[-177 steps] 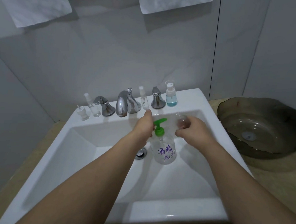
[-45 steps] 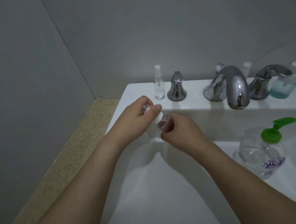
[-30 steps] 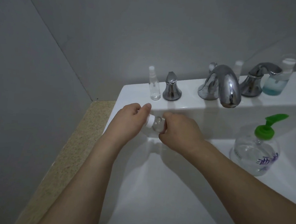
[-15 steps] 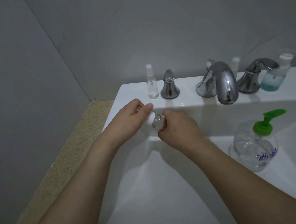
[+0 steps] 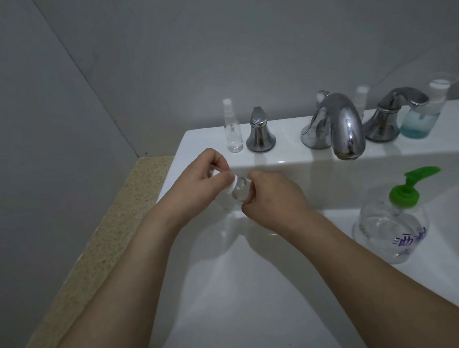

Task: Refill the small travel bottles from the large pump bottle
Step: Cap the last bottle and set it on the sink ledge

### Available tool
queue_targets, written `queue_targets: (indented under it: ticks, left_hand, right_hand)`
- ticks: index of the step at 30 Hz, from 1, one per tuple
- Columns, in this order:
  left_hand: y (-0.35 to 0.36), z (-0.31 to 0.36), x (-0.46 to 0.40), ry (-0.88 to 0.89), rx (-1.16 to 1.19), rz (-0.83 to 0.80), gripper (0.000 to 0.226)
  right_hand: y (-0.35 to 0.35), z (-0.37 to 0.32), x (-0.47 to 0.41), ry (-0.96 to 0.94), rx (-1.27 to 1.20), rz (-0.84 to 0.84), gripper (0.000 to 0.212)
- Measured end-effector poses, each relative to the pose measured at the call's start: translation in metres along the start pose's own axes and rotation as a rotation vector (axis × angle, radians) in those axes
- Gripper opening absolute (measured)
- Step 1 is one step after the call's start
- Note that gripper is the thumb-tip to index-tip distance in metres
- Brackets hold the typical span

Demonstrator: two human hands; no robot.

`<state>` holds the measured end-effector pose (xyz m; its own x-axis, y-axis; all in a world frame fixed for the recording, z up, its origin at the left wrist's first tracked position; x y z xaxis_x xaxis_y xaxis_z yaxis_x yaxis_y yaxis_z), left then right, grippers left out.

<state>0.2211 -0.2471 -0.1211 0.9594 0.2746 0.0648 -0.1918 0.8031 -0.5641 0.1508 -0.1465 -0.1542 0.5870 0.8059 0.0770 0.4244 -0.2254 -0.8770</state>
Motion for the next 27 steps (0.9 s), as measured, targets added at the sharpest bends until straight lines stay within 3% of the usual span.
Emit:
queue_targets:
  ticks: [5, 9, 13, 16, 21, 24, 27]
  left_hand:
    - [-0.001, -0.001, 0.001, -0.031, -0.094, 0.044, 0.036]
    - [0.002, -0.005, -0.002, -0.036, -0.035, -0.005, 0.007]
    - [0.002, -0.004, -0.001, -0.045, -0.003, 0.016, 0.013]
    - [0.000, -0.010, -0.001, -0.091, -0.092, 0.037, 0.032]
    - [0.003, -0.008, -0.005, -0.030, -0.025, -0.031, 0.005]
    - [0.005, -0.010, -0.004, -0.052, -0.003, -0.031, 0.005]
    - [0.007, -0.017, -0.005, -0.109, -0.025, -0.049, 0.020]
  right_hand:
    - [0.002, 0.001, 0.000, 0.006, 0.014, -0.021, 0.016]
    - [0.002, 0.001, 0.000, 0.003, -0.002, -0.014, 0.015]
    - [0.004, 0.001, -0.001, 0.003, 0.007, -0.025, 0.015]
    - [0.006, 0.002, -0.001, 0.010, 0.024, -0.040, 0.013]
    - [0.005, 0.002, -0.001, 0.015, -0.002, -0.046, 0.012]
    - [0.005, 0.003, -0.001, 0.018, 0.006, -0.049, 0.014]
    - [0.008, 0.003, -0.001, 0.018, 0.043, -0.062, 0.014]
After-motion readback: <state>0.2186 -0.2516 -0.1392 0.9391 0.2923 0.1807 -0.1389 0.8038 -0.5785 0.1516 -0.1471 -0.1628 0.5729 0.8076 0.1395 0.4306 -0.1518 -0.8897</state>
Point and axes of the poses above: each hand's wrist, its own x-axis away from the middle knuckle, its own y-axis out of the palm, z = x × y, the point moved 10 cm from there along -x, towards the middle knuckle, and after that the axes turned 14 degrees about -z, right-handed, at the moved point
